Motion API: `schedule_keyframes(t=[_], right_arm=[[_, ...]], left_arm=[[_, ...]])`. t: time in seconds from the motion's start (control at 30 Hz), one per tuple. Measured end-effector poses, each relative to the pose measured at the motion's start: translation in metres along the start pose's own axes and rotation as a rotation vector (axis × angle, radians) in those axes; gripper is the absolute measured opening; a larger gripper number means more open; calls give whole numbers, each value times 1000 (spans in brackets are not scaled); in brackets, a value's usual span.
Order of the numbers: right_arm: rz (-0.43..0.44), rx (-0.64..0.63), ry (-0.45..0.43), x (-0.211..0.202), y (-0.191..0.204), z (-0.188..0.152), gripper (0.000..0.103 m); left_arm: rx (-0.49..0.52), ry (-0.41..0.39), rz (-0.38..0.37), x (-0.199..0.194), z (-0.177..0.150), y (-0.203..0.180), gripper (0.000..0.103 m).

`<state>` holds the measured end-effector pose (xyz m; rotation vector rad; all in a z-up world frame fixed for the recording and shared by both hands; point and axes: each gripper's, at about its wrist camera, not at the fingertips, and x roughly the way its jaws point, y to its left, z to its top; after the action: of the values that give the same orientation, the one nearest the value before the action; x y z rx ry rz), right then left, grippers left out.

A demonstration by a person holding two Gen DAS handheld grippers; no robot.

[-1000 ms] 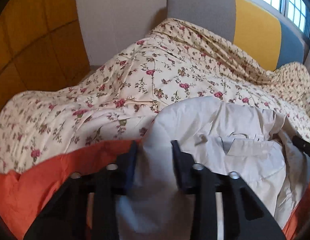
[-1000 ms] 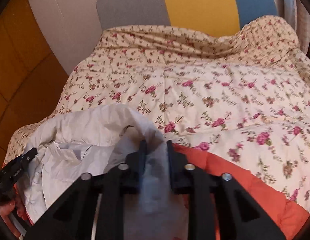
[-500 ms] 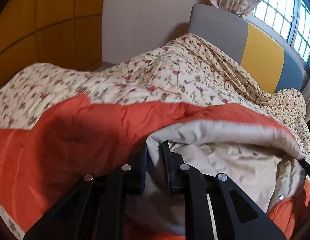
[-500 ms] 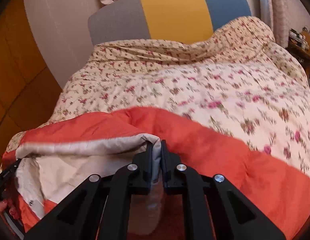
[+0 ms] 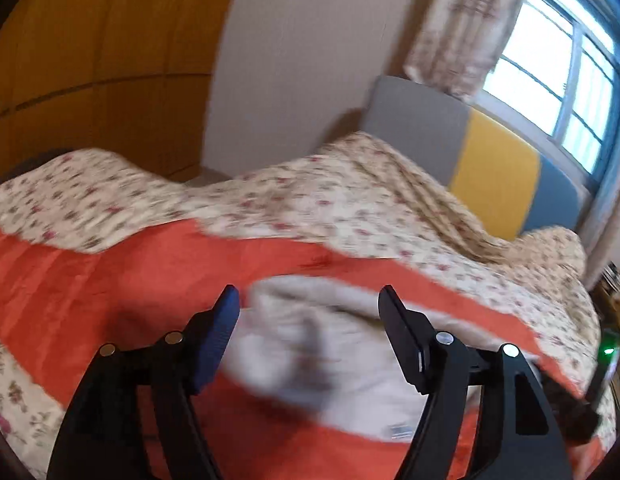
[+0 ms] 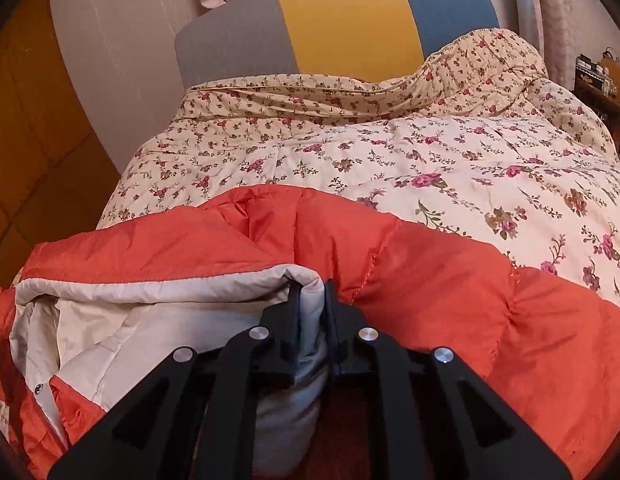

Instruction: Fold large clothes

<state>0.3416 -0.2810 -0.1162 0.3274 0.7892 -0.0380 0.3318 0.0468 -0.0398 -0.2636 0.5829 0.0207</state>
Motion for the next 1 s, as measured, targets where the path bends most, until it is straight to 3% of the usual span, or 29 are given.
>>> schedule_keyframes(t=[0.1,0.27,0.3,0.43,0.53,0.7,0.87,1.0], right_arm=[[1,1,-3,0,0,-1,11],[6,8,-4,-1,-2,-1,13],[8,9,-4,-1,-2,0,13],[12,1,-7,-1,-1,0,18],[5,-6,-19,-5,1,-2,21],[17,-1,-71,-38,5,-3,30],[128,-174,-165,-70,60,9,31],[139,-226,-70,-33,93,25,30]], left_arm=[[75,38,-39,21,9,-49,71],[179,107,8,73,9,-97,68],[194,126,18,81,6,-98,60],[215,221,32,109,-31,-79,60],[168,212,-35,109,-45,-63,60],[132,215,-71,111,-45,-56,60],[133,212,-72,111,-46,-58,60],[128,208,-78,108,-46,-58,60]])
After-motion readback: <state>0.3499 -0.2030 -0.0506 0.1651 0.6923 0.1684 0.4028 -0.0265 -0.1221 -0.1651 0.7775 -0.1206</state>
